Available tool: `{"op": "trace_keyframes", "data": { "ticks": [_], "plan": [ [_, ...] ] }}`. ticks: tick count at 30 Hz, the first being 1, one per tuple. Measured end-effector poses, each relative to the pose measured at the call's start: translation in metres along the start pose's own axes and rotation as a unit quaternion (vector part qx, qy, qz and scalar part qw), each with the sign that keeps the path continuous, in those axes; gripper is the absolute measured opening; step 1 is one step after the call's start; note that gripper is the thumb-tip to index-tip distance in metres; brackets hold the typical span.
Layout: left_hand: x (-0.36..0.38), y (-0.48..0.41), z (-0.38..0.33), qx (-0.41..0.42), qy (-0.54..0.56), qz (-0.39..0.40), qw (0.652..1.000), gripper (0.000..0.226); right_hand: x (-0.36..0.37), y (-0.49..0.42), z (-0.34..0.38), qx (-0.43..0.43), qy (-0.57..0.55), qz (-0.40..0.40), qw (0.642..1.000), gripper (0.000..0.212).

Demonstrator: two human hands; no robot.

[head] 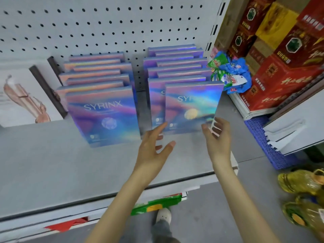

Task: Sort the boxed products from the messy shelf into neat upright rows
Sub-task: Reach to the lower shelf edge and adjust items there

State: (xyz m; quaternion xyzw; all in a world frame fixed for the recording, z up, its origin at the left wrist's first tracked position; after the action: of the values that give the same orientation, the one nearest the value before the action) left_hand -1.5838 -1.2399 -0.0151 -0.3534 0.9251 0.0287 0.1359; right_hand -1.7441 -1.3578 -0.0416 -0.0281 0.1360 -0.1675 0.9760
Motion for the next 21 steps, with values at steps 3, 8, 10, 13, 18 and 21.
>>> {"op": "trace_keyframes", "data": {
  "ticks": [3,8,10,13,18,21],
  "plan": [
    [-0.039,0.037,0.011,-0.010,0.024,-0.009,1.000,0.044,-0.011,0.047,0.014,-0.024,0.009,0.023,0.999,0.037],
    [-0.149,0.091,0.049,-0.037,0.019,-0.071,0.997,0.037,-0.005,0.166,0.030,-0.033,-0.004,0.158,0.987,0.029],
    [-0.205,0.117,0.068,-0.054,0.016,-0.110,0.992,0.035,0.003,0.227,0.031,-0.032,-0.001,0.228,0.973,0.029],
    [-0.292,0.164,0.096,-0.084,0.000,-0.167,0.982,0.033,0.016,0.321,0.033,-0.031,0.002,0.312,0.949,0.033],
    [-0.426,0.259,0.132,-0.132,-0.015,-0.269,0.954,0.031,0.032,0.460,0.040,0.030,-0.035,0.414,0.909,0.030],
    [-0.488,0.315,0.146,-0.150,-0.026,-0.332,0.931,0.029,0.044,0.525,0.055,0.004,-0.040,0.486,0.873,0.033]
  ]
}}
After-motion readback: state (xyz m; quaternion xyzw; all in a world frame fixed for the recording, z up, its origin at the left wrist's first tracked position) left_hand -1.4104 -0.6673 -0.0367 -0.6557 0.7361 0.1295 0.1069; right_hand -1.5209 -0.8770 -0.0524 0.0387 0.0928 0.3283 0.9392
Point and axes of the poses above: each hand's wrist, its own y-axis away from the middle knuckle, its own x-axis out of the palm, z = x × y, the point moved 2 cm from there along -y, towards the middle knuckle, and after that the axes turned 15 degrees about -z, right-handed, at the moved point
